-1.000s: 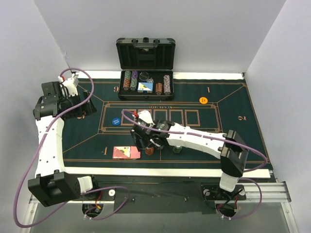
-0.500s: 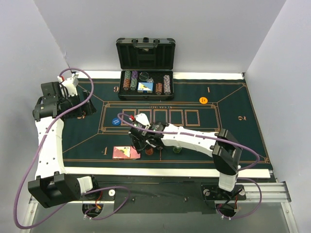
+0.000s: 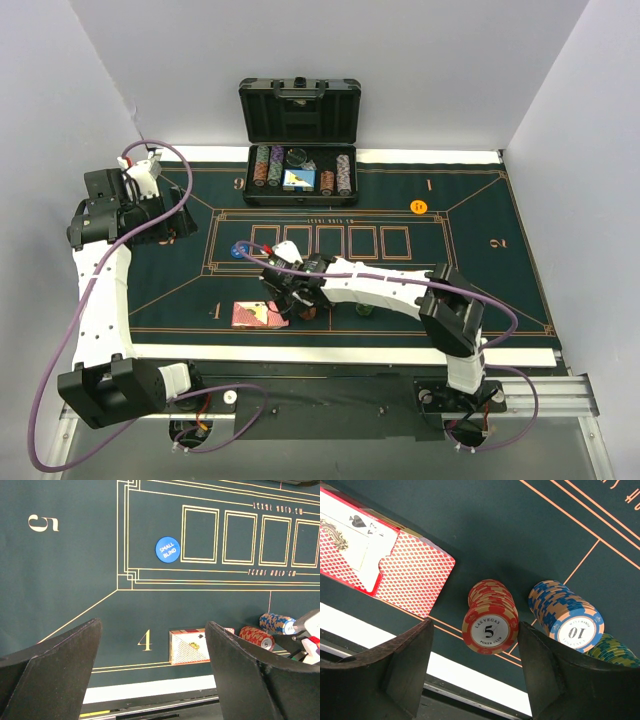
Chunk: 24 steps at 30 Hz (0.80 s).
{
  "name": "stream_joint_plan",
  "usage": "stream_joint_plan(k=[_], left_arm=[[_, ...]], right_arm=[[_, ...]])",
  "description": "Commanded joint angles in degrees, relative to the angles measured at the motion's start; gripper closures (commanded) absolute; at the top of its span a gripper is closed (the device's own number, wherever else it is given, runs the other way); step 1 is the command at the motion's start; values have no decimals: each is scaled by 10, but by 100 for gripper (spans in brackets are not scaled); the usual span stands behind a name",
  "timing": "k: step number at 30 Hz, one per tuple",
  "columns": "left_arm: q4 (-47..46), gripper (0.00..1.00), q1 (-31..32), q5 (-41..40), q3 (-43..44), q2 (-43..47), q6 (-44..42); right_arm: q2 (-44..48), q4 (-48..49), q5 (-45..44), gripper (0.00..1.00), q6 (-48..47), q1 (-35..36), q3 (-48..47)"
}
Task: Distribute texas hold em gaming equipment
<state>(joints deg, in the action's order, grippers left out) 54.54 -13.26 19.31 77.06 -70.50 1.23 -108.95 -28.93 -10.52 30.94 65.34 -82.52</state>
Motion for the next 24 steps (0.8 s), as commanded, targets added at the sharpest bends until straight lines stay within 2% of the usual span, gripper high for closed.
stream_joint_plan(k=[1, 24], left_arm=[[-8, 4, -6, -6, 12, 18, -5], [-10, 4, -15, -7, 5, 18, -10]], right_arm=[[-7, -13, 2, 39, -5, 1, -17], [-14, -27, -42, 46, -13, -3, -9]])
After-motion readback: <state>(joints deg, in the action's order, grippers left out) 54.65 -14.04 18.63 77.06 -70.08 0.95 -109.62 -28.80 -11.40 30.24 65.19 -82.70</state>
